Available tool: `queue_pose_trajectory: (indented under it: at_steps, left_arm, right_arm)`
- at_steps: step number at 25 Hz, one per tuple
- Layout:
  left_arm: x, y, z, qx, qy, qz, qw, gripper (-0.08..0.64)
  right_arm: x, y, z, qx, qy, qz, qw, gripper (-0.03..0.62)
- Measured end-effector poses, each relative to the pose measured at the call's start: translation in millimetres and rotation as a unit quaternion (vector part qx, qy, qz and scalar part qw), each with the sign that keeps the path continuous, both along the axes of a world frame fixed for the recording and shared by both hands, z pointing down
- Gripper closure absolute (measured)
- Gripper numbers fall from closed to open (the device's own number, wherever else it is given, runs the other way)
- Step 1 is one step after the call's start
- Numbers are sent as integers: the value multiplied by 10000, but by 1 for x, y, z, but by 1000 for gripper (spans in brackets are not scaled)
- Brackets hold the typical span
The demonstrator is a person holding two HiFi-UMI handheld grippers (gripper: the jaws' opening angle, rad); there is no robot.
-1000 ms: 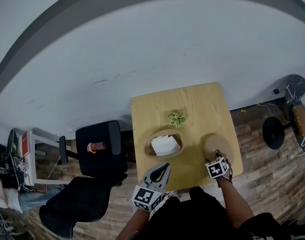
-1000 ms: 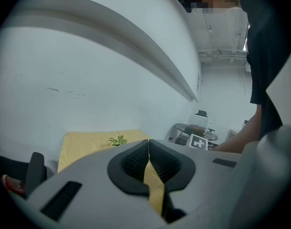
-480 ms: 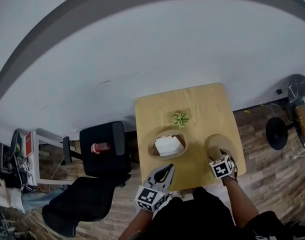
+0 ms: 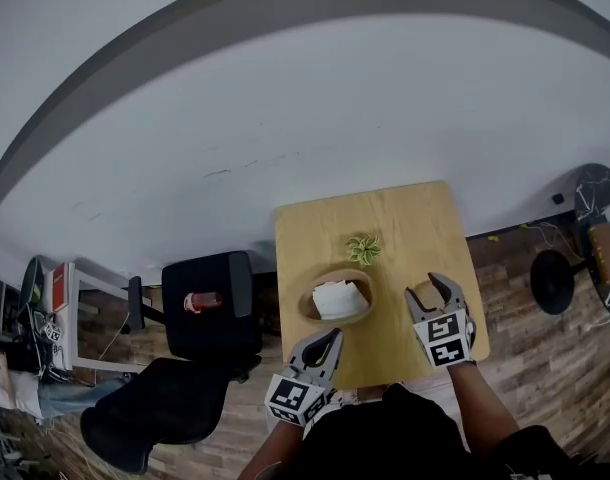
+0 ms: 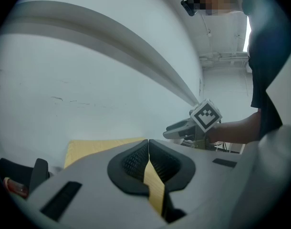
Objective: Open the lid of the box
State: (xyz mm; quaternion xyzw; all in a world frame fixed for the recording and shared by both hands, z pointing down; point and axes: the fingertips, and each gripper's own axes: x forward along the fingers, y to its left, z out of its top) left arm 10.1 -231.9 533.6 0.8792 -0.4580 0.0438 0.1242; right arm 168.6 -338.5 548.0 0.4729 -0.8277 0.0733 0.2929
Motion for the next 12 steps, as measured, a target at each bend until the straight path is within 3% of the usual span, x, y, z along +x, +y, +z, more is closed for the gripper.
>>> queue_pose_trajectory:
  at_steps: [8,12]
  left_arm:
    - [-8,-4,-26,405,-83,-64,9991,540]
    - [-11,-5,-33,482,-81,-110,9987,540]
  right_arm:
    - [-16,0,-82,1204,-599,-36,9909,498]
    - [-15,2,-105,1580,-734,11,9847,572]
